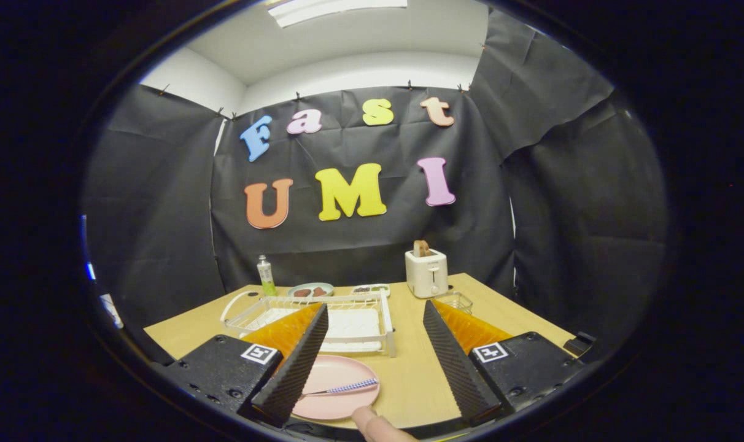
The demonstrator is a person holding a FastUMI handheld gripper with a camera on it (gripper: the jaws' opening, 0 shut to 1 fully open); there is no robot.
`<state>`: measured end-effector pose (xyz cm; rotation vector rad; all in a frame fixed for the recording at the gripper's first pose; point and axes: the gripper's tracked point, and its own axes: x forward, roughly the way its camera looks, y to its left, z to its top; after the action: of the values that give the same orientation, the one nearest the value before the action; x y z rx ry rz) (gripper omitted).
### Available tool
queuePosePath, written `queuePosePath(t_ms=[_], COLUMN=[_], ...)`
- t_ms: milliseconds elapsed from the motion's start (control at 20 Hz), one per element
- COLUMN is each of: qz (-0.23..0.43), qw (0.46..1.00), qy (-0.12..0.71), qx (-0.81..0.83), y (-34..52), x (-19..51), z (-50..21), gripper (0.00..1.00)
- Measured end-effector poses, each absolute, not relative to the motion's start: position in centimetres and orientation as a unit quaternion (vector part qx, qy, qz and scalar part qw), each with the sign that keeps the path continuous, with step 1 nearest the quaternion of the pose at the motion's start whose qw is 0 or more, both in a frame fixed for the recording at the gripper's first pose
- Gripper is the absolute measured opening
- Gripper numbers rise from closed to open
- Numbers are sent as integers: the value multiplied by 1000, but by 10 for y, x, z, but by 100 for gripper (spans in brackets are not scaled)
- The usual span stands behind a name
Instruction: Take the plate from the dish rack, then take the spoon from the basket and place it into the plate.
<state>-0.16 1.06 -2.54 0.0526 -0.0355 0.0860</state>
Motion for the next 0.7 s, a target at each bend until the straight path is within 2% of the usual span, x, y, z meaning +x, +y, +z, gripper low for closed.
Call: queuePosePath(t_ms=[700], qz=[42], qw=[999], qy=[-19], qx=[15], y=[7], x=[-10], z=[-19], gripper=[100])
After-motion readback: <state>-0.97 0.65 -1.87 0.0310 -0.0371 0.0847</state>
